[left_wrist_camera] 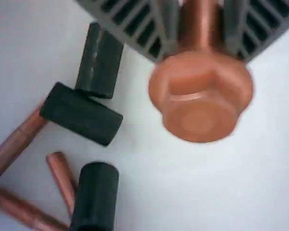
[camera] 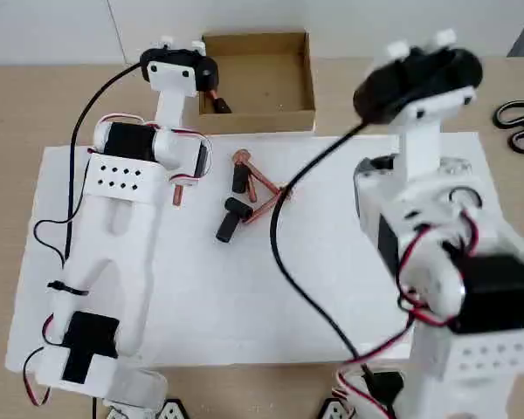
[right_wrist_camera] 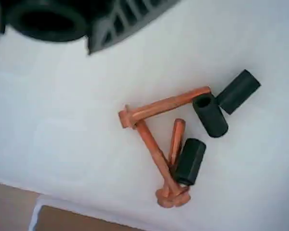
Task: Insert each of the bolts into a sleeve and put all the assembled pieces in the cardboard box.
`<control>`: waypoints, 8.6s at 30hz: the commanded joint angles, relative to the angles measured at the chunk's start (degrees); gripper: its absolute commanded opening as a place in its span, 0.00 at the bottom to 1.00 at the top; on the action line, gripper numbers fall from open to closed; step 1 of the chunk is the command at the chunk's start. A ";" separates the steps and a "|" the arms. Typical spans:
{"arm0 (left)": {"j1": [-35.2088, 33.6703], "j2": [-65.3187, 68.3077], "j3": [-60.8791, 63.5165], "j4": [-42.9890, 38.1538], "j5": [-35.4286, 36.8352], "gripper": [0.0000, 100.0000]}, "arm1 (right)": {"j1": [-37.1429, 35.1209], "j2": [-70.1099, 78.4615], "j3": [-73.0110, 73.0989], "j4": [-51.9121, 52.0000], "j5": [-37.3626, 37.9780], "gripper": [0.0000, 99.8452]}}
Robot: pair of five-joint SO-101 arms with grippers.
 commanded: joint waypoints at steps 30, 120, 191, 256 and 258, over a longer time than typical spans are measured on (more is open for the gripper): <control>14.42 -14.68 -7.96 -11.87 12.22 0.01 | -6.37 -42.42 82.46 -65.01 -11.34 0.00; 23.82 -39.30 38.02 -44.04 15.65 0.01 | -18.68 -43.03 102.95 -100.70 -15.47 0.00; 27.25 -39.74 35.82 -27.25 8.18 0.12 | -18.77 -43.03 102.95 -100.70 -15.47 0.00; -20.66 -39.74 27.47 2.81 -0.35 0.18 | -6.99 13.14 26.99 -65.89 -7.56 0.00; -20.66 -39.74 27.56 3.43 -0.35 0.18 | -6.99 19.91 21.19 -66.15 -7.56 0.00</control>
